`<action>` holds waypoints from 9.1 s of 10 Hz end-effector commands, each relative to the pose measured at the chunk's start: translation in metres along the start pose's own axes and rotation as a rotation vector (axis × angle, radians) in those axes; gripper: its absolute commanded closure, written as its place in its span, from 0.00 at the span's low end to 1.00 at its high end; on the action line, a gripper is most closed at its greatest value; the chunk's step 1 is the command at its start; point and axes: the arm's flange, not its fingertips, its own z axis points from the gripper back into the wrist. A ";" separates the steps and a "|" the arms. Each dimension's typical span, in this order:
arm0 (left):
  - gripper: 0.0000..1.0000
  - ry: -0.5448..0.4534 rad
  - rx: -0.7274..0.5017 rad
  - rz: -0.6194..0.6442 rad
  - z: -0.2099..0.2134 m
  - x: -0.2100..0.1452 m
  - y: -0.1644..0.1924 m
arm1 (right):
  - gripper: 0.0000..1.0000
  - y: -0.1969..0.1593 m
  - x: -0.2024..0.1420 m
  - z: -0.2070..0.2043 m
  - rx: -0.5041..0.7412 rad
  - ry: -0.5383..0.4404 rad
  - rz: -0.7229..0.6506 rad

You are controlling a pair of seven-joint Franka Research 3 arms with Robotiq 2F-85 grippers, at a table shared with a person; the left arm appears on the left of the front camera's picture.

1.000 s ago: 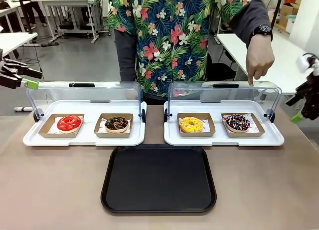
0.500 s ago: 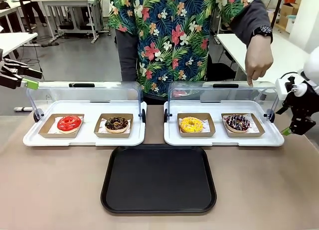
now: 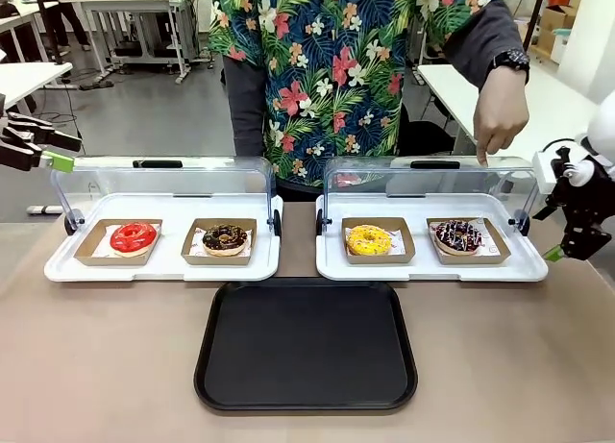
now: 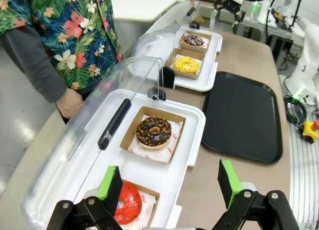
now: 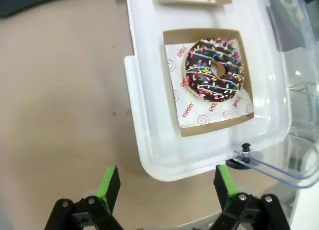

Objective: Move the fourth donut from the left to the tray.
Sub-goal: Pick up the Paper togo box containing the Donut indicated by the person and place it on the Handle tray.

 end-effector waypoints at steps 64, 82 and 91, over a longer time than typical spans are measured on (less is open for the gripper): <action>0.00 0.005 -0.004 -0.003 0.001 0.002 0.000 | 0.98 0.196 0.272 -0.073 -0.019 0.109 0.054; 0.00 0.005 -0.004 -0.003 0.001 0.002 0.000 | 0.41 0.274 0.289 -0.122 0.133 0.129 0.139; 0.00 0.005 -0.004 -0.003 0.001 0.002 0.000 | 0.00 0.268 0.310 -0.054 0.132 0.075 0.156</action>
